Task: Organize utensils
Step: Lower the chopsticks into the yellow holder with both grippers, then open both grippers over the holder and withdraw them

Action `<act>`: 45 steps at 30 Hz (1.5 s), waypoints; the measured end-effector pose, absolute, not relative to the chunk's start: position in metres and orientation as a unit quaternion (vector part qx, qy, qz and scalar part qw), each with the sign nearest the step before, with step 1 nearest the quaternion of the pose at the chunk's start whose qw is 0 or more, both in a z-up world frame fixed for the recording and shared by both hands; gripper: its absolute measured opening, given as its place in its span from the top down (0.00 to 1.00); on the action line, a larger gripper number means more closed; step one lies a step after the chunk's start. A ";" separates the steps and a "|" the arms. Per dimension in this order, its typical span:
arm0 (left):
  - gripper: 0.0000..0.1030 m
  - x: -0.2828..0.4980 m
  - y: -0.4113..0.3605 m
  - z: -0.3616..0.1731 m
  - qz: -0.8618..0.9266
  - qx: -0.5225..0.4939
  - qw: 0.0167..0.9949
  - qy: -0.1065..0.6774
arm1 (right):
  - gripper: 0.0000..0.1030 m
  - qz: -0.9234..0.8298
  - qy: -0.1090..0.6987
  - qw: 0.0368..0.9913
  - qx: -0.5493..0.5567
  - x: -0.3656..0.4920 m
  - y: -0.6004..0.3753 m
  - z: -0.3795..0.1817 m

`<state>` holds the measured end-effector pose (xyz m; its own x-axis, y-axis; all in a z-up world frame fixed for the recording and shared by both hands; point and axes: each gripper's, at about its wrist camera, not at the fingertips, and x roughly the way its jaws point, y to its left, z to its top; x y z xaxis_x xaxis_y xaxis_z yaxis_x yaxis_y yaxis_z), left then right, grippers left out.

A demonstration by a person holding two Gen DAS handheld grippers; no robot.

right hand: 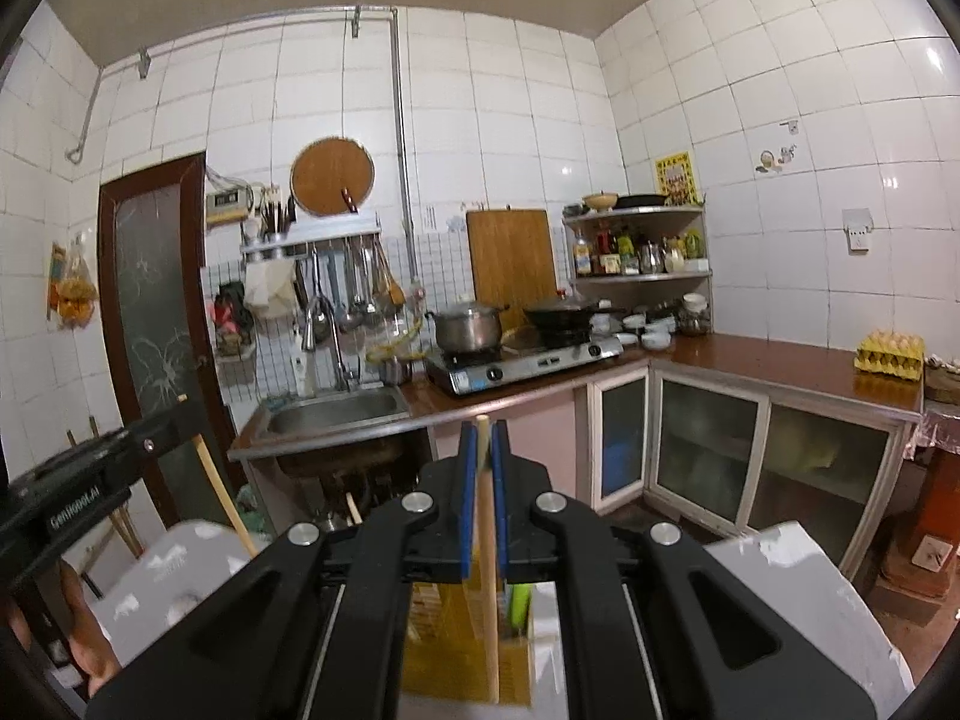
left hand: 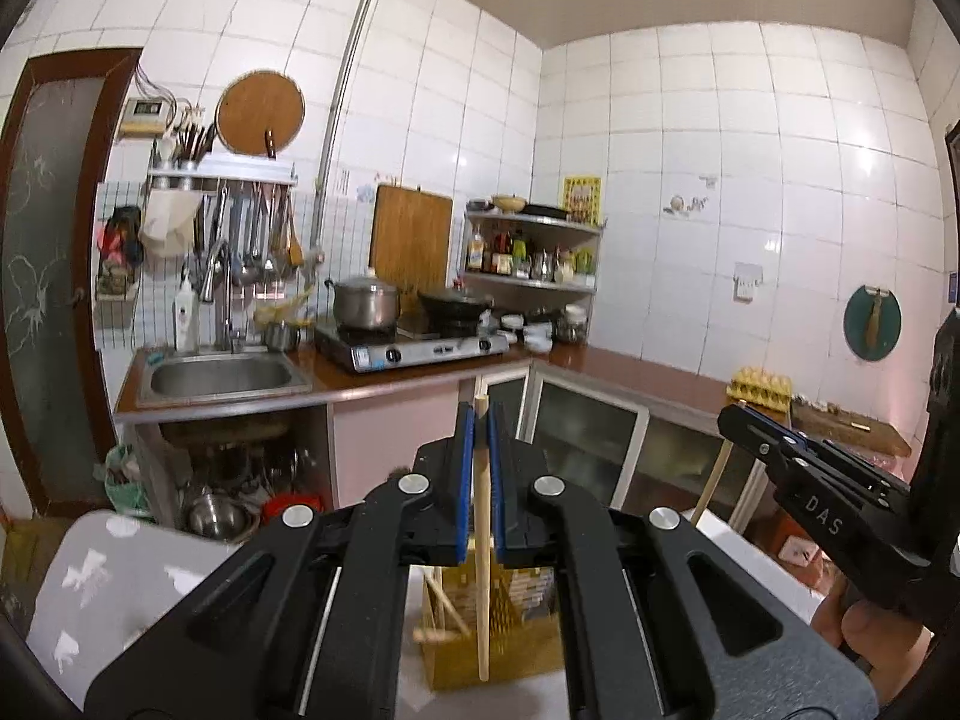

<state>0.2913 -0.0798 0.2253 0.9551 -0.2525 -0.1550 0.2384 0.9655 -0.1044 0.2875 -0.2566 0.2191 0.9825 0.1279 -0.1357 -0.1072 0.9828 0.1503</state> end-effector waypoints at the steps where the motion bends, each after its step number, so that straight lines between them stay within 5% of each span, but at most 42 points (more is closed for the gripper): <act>1: 0.97 0.297 -0.081 0.229 -0.123 -0.043 0.988 0.081 | 0.95 0.059 0.071 0.993 0.072 0.293 -0.256 0.222; 10: 0.97 0.362 -0.095 0.210 -0.093 -0.036 0.993 0.070 | 0.95 0.051 0.078 0.993 0.079 0.359 -0.245 0.209; 23: 0.95 0.414 -0.088 0.135 -0.086 -0.049 0.981 0.166 | 0.94 0.032 0.166 0.985 0.035 0.409 -0.243 0.136; 24: 0.92 0.411 -0.084 0.136 -0.084 -0.052 0.981 0.169 | 0.94 0.032 0.175 0.984 0.032 0.407 -0.243 0.136; 26: 0.52 0.402 -0.075 0.143 -0.081 -0.061 0.981 0.168 | 0.94 0.027 0.185 0.982 0.026 0.402 -0.245 0.138; 27: 0.43 0.395 -0.071 0.148 -0.076 -0.065 0.982 0.161 | 0.91 0.023 0.186 0.982 0.024 0.397 -0.246 0.141; 28: 0.33 0.387 -0.066 0.152 -0.071 -0.067 0.983 0.154 | 0.71 0.020 0.186 0.982 0.022 0.391 -0.247 0.144; 30: 0.25 0.369 -0.059 0.165 -0.065 -0.065 0.985 0.145 | 0.36 0.010 0.181 0.983 0.025 0.374 -0.254 0.155; 34: 0.05 0.331 -0.039 0.181 -0.053 -0.057 0.987 0.142 | 0.36 -0.011 0.190 0.982 0.009 0.338 -0.260 0.167; 45: 0.05 0.242 0.018 0.145 -0.016 -0.029 0.981 0.189 | 0.30 -0.041 0.258 0.965 0.008 0.245 -0.247 0.120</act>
<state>0.2415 0.0183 0.1449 0.9279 -0.0431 -0.3704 0.0214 0.9978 -0.0626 0.2452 -0.2469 0.1203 0.8631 -0.0744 -0.4995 0.0827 0.9966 -0.0056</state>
